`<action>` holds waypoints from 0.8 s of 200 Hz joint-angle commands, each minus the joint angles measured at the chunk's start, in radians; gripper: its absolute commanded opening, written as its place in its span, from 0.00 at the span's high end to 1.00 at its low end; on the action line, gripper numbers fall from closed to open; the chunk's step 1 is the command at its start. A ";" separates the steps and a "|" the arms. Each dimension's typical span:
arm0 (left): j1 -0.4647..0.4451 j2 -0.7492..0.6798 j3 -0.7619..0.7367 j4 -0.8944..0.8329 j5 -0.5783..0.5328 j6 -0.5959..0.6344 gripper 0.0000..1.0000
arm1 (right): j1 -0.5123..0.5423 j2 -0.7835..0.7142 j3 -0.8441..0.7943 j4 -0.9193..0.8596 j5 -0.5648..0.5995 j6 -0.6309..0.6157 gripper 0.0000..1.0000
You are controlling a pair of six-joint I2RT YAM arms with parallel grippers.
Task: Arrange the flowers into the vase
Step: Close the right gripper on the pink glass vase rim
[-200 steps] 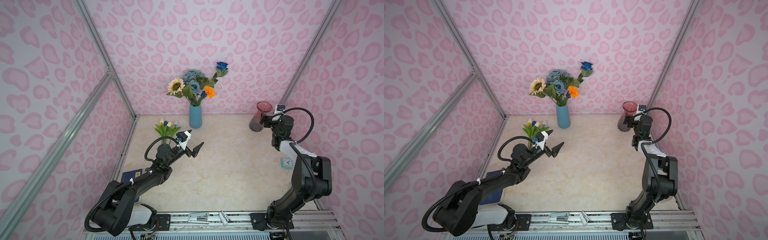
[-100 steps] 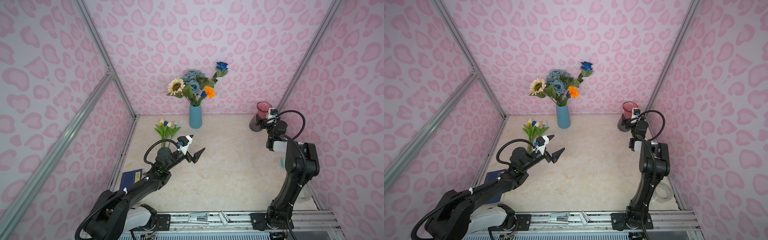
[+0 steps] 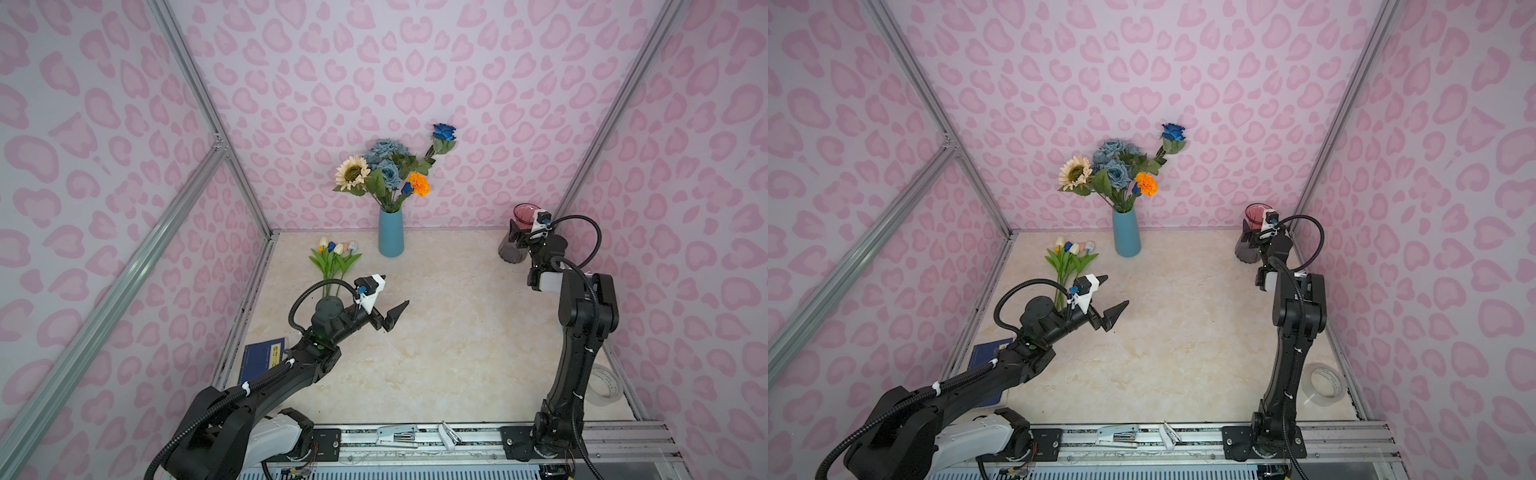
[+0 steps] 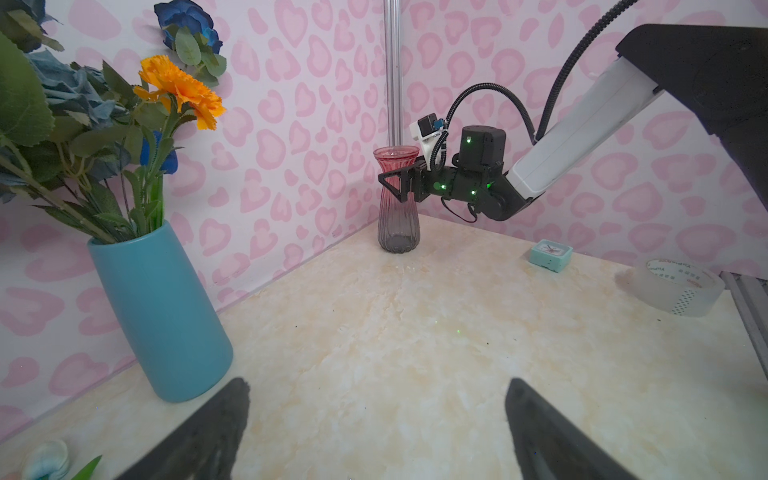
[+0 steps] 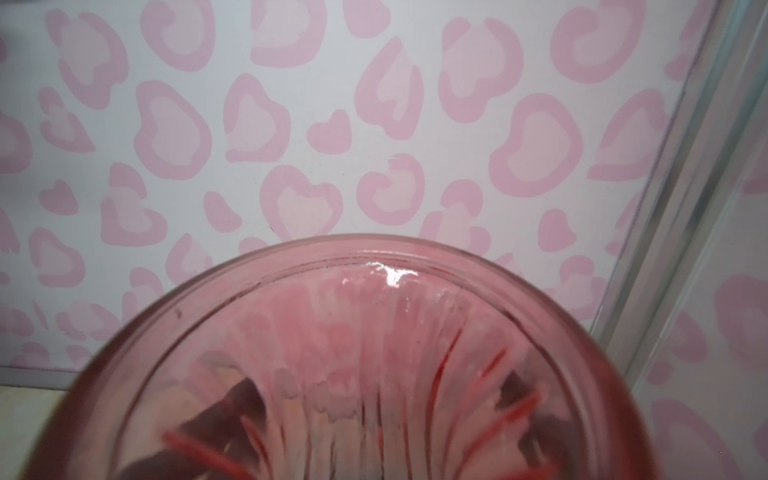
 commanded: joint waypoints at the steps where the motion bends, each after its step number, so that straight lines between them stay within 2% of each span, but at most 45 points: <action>1: 0.001 0.003 0.012 0.008 -0.008 -0.007 0.03 | 0.009 0.048 0.044 0.053 -0.007 0.015 0.06; 16: 0.001 0.005 0.013 0.004 -0.013 -0.010 0.03 | 0.014 0.076 0.071 0.060 -0.008 0.011 0.12; 36: 0.000 0.000 0.015 -0.010 -0.023 -0.010 0.03 | 0.018 0.102 0.085 0.089 -0.002 0.019 0.26; 79: 0.000 0.006 0.013 -0.009 -0.079 -0.005 0.03 | 0.026 0.090 0.074 0.123 -0.015 0.024 0.41; 109: 0.001 0.018 0.012 0.014 -0.120 -0.017 0.03 | 0.034 0.036 0.014 0.150 -0.024 0.001 0.53; 118: 0.001 0.022 0.014 0.020 -0.128 -0.016 0.03 | 0.037 0.022 -0.008 0.168 -0.026 0.002 0.60; 133: 0.001 0.032 0.019 0.021 -0.144 -0.014 0.02 | 0.042 -0.020 -0.053 0.188 -0.030 -0.007 0.66; 139: 0.002 0.038 0.022 0.025 -0.154 -0.016 0.02 | 0.047 -0.033 -0.073 0.198 -0.033 -0.010 0.72; 160: 0.011 0.051 0.025 0.037 -0.187 -0.038 0.01 | 0.072 -0.088 -0.155 0.236 -0.025 -0.029 0.74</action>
